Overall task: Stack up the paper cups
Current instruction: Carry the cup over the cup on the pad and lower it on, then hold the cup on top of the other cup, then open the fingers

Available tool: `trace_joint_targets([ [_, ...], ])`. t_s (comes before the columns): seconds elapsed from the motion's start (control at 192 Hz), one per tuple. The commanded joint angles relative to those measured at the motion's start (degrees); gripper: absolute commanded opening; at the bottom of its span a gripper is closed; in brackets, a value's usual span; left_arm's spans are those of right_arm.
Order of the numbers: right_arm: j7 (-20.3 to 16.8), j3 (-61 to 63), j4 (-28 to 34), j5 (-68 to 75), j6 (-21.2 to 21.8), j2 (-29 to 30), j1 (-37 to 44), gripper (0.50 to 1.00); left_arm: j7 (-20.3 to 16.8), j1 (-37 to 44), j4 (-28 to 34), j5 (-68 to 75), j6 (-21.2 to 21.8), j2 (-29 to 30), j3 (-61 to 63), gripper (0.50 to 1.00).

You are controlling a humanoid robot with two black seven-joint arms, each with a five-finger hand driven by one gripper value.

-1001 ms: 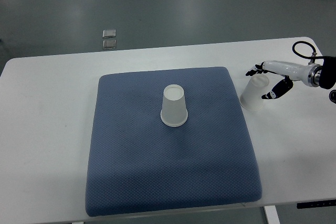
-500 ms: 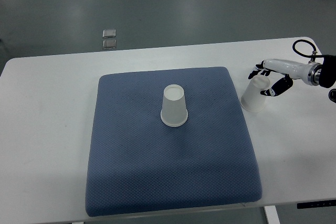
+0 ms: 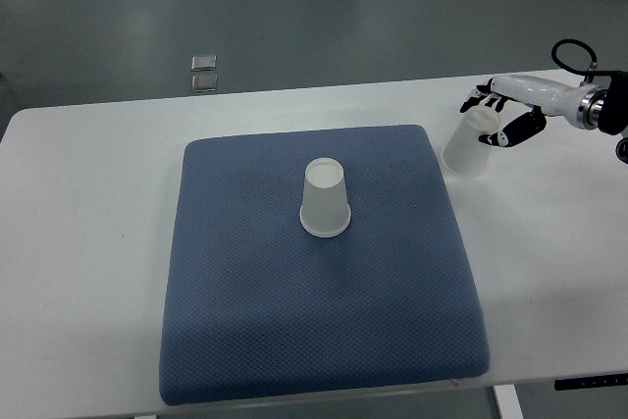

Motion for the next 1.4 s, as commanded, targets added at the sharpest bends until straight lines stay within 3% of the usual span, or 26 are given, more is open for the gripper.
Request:
trace_joint_targets([
  [0.0, 0.1, 0.2, 1.4, 0.8, 0.5, -1.1, 3.0, 0.641, 0.0, 0.0, 0.0, 0.0, 0.0, 0.0, 0.0, 1.0],
  [0.302, 0.0, 0.3, 8.0, 4.2, 3.9, -1.7, 11.4, 0.643, 0.0, 0.0, 0.0, 0.0, 0.0, 0.0, 0.0, 1.0],
  [0.448, -0.3, 0.3, 12.5, 4.7, 8.0, -0.7, 17.2, 0.641, 0.0, 0.0, 0.0, 0.0, 0.0, 0.0, 0.0, 1.0],
  [0.599, -0.5, 0.4, 15.5, 4.7, 9.9, 1.3, 19.4, 0.641, 0.0, 0.0, 0.0, 0.0, 0.0, 0.0, 0.0, 1.0],
  [0.902, -0.7, 0.5, 17.0, 4.9, 18.6, 6.8, 20.7, 0.641, 0.0, 0.0, 0.0, 0.0, 0.1, 0.0, 0.1, 1.0],
  [1.397, -1.8, 0.4, 17.0, 7.7, 19.7, 8.3, 18.4, 0.639, 0.0, 0.0, 0.0, 0.0, 0.0, 0.0, 0.0, 1.0],
])
